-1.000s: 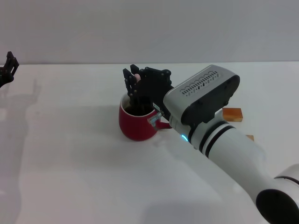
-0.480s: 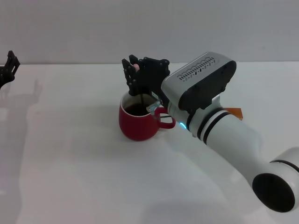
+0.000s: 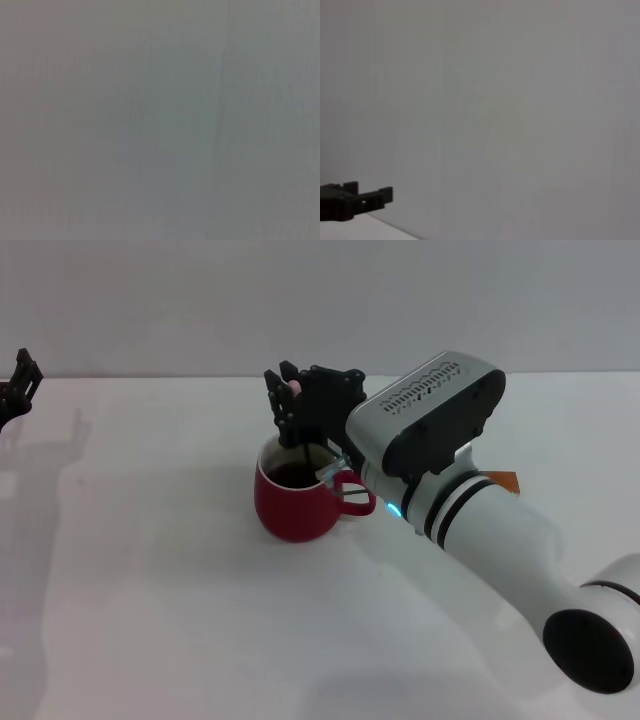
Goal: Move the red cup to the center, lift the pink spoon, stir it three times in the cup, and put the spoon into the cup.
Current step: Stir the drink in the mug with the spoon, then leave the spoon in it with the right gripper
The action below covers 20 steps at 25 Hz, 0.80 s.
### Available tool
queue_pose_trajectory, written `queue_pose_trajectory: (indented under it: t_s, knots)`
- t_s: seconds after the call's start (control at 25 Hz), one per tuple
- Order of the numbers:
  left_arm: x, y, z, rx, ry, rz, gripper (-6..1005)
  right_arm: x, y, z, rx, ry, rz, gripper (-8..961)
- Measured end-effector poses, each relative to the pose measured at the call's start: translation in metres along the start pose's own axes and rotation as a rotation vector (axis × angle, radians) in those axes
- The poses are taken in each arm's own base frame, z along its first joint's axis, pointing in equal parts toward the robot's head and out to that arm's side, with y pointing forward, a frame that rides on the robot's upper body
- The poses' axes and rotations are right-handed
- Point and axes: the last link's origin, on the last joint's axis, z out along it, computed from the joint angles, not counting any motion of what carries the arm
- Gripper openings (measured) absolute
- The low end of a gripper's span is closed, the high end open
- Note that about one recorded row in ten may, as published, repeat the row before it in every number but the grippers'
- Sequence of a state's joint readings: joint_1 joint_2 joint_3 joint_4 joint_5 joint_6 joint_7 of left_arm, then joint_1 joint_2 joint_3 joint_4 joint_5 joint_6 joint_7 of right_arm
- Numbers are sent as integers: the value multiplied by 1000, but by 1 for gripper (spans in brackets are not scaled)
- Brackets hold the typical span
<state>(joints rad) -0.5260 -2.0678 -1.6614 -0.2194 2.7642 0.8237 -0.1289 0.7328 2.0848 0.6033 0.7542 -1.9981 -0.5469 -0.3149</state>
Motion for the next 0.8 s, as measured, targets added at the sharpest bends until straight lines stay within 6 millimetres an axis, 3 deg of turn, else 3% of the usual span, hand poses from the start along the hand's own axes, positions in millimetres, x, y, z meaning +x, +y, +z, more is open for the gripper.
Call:
queue_pose_trajectory:
  t_s: [0.32,0.8]
  knots:
    - [0,0,0,1,1,-1,829,-4,13,0,-41,-6,0,133]
    - [0,1,0,-3,2,1,829,-12,4,14,-33,-5,-42,134]
